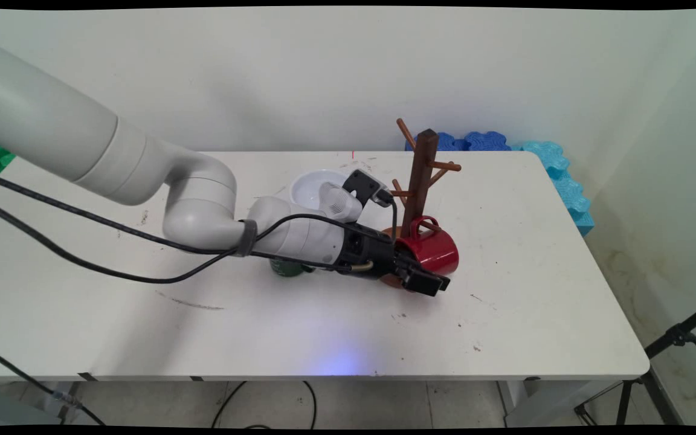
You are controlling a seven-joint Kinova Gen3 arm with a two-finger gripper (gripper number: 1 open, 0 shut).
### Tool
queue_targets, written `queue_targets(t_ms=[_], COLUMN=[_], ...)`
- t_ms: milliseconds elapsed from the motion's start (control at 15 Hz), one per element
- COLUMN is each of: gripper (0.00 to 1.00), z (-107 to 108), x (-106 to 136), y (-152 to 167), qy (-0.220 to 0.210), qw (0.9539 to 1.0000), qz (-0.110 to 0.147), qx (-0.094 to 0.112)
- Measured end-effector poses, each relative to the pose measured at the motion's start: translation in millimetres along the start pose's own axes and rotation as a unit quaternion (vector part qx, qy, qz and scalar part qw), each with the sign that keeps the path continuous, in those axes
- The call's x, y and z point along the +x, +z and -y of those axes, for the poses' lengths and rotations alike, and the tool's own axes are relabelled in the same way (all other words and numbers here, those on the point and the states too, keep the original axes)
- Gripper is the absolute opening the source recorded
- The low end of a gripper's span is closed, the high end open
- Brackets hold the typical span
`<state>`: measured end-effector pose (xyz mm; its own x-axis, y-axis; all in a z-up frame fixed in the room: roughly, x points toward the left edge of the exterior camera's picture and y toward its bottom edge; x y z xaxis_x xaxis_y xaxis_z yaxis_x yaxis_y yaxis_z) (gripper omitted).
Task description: Pick up the red mug from the rack, then place the picked object on the table
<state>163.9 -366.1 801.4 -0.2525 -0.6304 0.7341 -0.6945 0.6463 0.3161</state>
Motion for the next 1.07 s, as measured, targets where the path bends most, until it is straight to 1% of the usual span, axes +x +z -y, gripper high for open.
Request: queue_targets(t_ms=[333, 400, 733, 1067], gripper=[1.0, 0.0, 0.0, 0.0], z=[1.3, 1.0, -2.6, -3.5], x=[1.4, 1.8, 3.5, 8.5], y=[5.8, 6.4, 5.9, -1.8], qy=[-0.002, -0.002, 0.004, 0.018], qw=[1.0, 1.0, 0.9999, 0.9997], qz=[-0.004, -0.005, -0.008, -0.014], qx=[-0.001, -0.002, -0.008, -0.013])
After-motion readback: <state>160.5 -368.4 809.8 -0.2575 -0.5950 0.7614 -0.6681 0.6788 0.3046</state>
